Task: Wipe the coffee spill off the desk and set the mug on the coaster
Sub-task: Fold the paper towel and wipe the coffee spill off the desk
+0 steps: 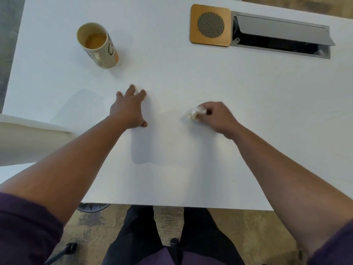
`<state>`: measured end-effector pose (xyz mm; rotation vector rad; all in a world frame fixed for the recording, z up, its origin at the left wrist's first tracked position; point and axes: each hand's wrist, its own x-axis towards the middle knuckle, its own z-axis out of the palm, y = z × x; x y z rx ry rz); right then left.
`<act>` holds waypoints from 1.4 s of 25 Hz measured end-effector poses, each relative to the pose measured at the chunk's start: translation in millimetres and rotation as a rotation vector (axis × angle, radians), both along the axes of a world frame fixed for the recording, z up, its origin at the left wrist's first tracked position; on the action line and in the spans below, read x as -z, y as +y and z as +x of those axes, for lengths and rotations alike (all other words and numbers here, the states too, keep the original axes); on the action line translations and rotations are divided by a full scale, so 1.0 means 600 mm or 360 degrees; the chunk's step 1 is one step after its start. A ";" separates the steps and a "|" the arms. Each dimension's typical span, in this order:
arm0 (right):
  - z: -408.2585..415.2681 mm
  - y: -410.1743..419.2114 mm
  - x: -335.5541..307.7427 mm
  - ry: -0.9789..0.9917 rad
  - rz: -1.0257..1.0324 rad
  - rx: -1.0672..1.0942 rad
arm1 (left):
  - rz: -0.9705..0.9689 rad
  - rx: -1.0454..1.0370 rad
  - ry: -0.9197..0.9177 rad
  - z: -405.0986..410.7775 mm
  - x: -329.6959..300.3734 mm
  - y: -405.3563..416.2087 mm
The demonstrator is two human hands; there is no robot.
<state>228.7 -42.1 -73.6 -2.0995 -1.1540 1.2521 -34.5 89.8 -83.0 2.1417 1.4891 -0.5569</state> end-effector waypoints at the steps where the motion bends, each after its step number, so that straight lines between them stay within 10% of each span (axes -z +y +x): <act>1: 0.011 0.003 0.003 -0.0096 0.0082 0.0242 | -0.0002 -0.0005 0.0000 0.000 0.000 0.000; 10: -0.054 -0.042 0.023 -0.0110 -0.0212 -0.0308 | -0.0009 -0.0014 0.0007 0.000 -0.001 0.000; 15: -0.048 -0.074 0.021 -0.0390 0.0047 0.0436 | -0.0011 -0.0013 0.0008 0.001 -0.004 0.000; 26: -0.231 -0.082 0.047 -0.0374 0.0224 0.0498 | -0.0006 -0.0011 0.0007 0.000 -0.001 0.001; 35: -0.125 0.065 0.044 -0.0559 0.0171 0.0369 | -0.0017 -0.0012 -0.0007 0.000 0.000 0.002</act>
